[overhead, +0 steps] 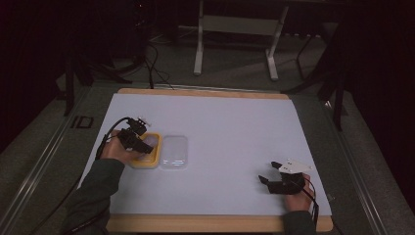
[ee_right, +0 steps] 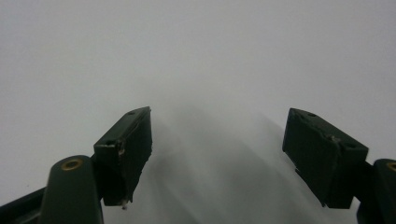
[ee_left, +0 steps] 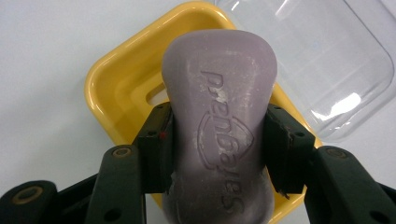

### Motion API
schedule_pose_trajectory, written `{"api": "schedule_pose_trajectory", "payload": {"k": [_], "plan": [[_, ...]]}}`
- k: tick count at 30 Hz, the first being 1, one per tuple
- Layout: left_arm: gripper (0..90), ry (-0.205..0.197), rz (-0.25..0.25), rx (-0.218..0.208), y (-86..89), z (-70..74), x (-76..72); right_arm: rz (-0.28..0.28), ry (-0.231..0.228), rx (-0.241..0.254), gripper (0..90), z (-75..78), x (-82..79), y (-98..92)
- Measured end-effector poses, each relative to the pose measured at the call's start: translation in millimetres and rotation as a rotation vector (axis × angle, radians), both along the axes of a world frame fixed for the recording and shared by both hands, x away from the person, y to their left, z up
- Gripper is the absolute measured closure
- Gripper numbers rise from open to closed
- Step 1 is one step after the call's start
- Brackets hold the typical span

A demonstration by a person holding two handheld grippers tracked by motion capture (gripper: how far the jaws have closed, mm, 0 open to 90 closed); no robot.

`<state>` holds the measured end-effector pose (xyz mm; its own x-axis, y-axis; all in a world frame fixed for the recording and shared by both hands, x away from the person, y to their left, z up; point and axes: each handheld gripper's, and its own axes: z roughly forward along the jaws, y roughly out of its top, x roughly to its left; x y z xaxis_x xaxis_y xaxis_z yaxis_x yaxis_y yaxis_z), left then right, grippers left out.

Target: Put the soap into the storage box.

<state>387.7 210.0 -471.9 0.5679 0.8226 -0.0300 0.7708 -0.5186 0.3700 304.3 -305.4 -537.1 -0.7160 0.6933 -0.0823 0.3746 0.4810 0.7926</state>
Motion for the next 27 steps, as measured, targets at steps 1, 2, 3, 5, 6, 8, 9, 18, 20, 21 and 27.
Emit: {"api": "schedule_pose_trajectory", "payload": {"k": [1, 2, 3, 5, 6, 8, 9, 18, 20, 21, 27], "plan": [[49.6, 0.001, 0.000, 0.002, -0.2, -0.6, 0.4, 0.000, 0.000, 0.000, 23.7, 0.0, 0.0, 0.0], [49.6, 0.001, 0.000, 0.003, -0.5, -1.2, 0.7, 0.000, 0.000, 0.000, 23.7, 0.0, 0.0, 0.0], [49.6, 0.002, -0.001, 0.008, -0.9, -1.8, 1.0, 0.000, 0.000, 0.000, 23.7, 0.0, 0.0, 0.0], [49.6, 0.003, 0.008, 0.012, -1.9, -3.6, 1.5, 0.000, 0.000, -0.001, 23.6, 0.0, 0.0, 0.1], [49.6, 0.005, 0.010, 0.012, -1.7, -4.5, 2.1, 0.000, 0.000, -0.001, 23.7, 0.0, 0.0, 0.1], [49.6, 0.007, 0.014, 0.008, -1.6, -5.4, 2.4, 0.000, 0.000, -0.001, 23.7, 0.0, -0.1, 0.1], [49.6, 0.012, 0.019, 0.005, -1.6, -7.0, 2.6, 0.000, 0.000, -0.001, 23.7, 0.0, 0.0, 0.1], [49.5, 0.011, 0.056, -0.017, -1.4, -11.5, 4.3, 0.001, -0.001, -0.003, 23.7, 0.0, 0.0, 0.2], [49.5, 0.012, 0.062, -0.022, -0.4, -12.4, 4.8, 0.001, -0.001, -0.002, 23.7, 0.0, 0.0, 0.2], [49.5, 0.014, 0.065, -0.025, -0.2, -12.8, 5.0, 0.001, 0.000, -0.002, 23.7, 0.0, 0.0, 0.2], [49.5, 0.013, 0.078, -0.040, 1.0, -14.5, 5.6, 0.001, -0.001, -0.002, 23.7, -0.1, 0.0, 0.4]]}}
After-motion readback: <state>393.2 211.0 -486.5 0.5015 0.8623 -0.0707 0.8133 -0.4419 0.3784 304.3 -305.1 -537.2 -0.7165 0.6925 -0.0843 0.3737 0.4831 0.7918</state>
